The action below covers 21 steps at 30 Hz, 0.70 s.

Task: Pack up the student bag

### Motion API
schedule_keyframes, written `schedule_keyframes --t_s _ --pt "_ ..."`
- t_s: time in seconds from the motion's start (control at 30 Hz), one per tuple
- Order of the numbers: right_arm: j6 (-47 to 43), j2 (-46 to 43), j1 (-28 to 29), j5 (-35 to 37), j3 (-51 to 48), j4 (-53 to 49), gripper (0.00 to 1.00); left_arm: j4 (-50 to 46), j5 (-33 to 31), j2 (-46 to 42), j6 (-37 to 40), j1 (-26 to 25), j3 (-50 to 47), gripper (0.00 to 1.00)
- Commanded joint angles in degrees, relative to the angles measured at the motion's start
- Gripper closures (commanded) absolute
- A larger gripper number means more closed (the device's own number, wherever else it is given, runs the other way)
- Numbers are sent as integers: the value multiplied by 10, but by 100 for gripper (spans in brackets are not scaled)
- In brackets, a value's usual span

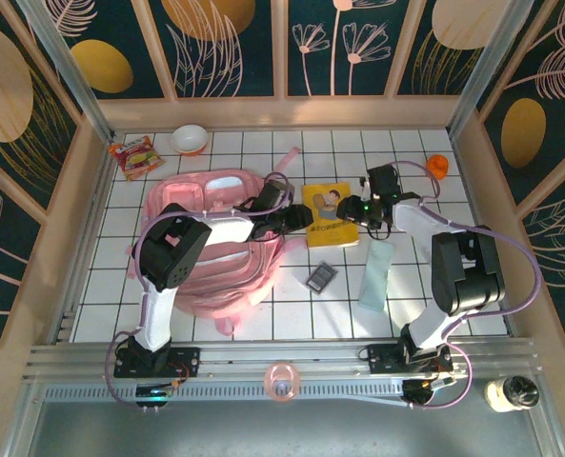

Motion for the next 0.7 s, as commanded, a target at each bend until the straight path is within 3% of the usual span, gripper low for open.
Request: schedule_keyframes --t_s 0.0,0.27,0.67 --pt "5 12 -1 20 -14 4 47 8 8 19 3 -5 10 55" --pt "2 63 -13 -10 -27 38 51 1 9 35 7 -8 23 56" --pt "14 69 -10 -93 -41 100 60 48 95 -16 11 -25 20 55"
